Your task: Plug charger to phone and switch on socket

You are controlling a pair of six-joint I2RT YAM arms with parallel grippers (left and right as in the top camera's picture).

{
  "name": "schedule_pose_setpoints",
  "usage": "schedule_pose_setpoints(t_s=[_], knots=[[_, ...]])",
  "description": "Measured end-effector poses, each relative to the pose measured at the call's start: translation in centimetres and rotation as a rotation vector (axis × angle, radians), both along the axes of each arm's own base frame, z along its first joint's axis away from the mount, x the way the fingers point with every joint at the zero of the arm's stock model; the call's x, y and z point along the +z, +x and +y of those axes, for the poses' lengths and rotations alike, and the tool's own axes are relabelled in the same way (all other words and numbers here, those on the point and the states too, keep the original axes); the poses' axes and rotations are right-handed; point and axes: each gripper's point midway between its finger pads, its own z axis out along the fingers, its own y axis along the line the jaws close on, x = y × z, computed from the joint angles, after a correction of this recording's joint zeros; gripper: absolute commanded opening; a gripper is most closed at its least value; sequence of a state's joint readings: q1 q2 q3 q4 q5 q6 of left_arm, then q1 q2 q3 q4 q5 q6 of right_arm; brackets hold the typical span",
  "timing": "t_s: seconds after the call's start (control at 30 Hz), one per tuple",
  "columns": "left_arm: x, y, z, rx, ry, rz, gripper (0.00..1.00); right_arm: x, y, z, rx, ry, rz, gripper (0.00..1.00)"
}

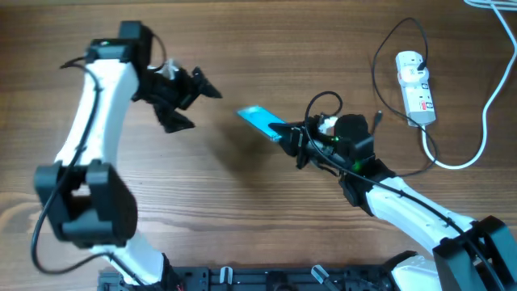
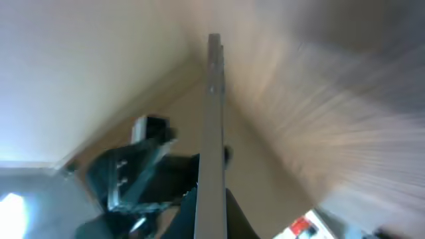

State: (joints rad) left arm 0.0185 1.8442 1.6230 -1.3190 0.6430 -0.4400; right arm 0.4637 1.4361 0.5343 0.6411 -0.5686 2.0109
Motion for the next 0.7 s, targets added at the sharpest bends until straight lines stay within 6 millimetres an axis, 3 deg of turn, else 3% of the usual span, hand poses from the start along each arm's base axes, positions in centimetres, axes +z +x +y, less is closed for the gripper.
schedule_pose_setpoints(t_s=[0.13,0.27,0.33,0.5,0.57,0.7], knots=[[3.8,-1.1,2.2,0.044,0.028,-0.099,0.94,6.1,-0.4,0.9,0.064,0.149,-0.207,0.04],[8.4,-2.7,1.7,0.051,0.007,-0.236,0.93,3.9,-0.8,1.1,0.083,0.113,-0.092,0.05],[9.8,-2.9,0.5,0.034,-0.034,-0.277,0.80,2.5,-1.0,1.0,0.082,0.087,-0.027,0.05],[10.7,-2.2,-4.9,-0.083,-0.087,-0.373,0.76,2.6,-1.1,1.0,0.086,0.088,-0.029,0.05],[10.0,-2.5,-6.7,-0.098,-0.092,-0.356,0.73,2.6,-1.0,1.0,0.086,0.089,-0.032,0.04],[7.4,-2.4,-8.2,-0.084,-0.092,-0.322,0.68,2.7,-1.1,1.1,0.092,0.091,-0.033,0.04]])
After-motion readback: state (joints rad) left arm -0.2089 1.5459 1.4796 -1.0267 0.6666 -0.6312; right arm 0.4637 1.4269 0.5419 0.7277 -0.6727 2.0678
